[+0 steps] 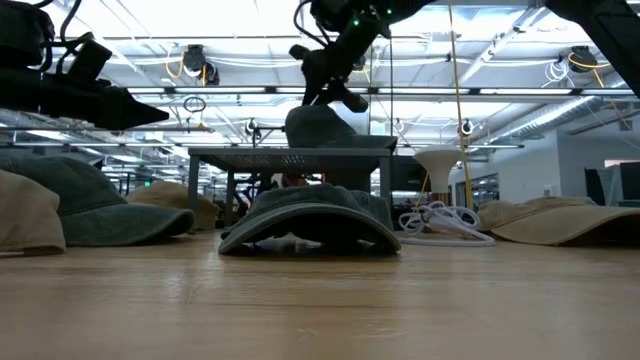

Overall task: Pick & Place hat
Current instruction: Put the bottom right gray cap on the shelf

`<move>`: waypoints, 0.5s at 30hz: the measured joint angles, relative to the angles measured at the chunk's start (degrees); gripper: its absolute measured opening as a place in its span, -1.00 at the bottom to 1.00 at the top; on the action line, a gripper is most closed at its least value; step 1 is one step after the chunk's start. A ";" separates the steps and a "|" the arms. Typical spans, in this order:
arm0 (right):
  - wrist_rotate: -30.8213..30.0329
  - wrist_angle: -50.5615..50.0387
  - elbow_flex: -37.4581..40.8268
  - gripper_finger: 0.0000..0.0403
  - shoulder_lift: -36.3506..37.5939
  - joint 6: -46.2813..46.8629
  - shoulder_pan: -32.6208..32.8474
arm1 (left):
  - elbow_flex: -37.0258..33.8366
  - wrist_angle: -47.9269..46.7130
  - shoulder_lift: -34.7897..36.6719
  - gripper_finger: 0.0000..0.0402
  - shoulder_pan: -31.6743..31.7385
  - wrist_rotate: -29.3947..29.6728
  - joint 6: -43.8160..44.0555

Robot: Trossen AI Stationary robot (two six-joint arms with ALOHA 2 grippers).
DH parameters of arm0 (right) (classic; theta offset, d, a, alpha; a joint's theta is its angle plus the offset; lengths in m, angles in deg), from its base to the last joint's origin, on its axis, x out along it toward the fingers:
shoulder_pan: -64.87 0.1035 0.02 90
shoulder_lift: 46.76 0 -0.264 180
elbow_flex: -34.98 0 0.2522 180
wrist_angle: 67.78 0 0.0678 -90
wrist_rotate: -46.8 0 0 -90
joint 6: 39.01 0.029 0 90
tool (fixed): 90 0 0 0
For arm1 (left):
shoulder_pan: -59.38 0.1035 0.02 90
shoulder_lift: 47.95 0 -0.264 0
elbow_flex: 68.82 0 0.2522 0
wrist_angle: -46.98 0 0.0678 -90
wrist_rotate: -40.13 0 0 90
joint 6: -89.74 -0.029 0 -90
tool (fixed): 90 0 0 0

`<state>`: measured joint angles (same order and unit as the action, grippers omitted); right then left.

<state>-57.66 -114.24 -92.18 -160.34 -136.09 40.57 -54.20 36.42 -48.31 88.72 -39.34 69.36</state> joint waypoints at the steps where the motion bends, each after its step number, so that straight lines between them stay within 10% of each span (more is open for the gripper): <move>1: 0.03 0.40 0.56 -0.80 0.07 -0.21 -0.02 | 0.00 0.00 0.00 0.18 0.00 0.00 0.00; 15: 2.73 6.35 3.02 -0.40 1.33 8.06 0.27 | 0.00 0.00 0.00 0.18 0.00 0.00 0.00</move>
<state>-54.92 -107.89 -89.15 -159.01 -128.03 40.84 -54.20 36.42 -48.31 88.72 -39.34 69.36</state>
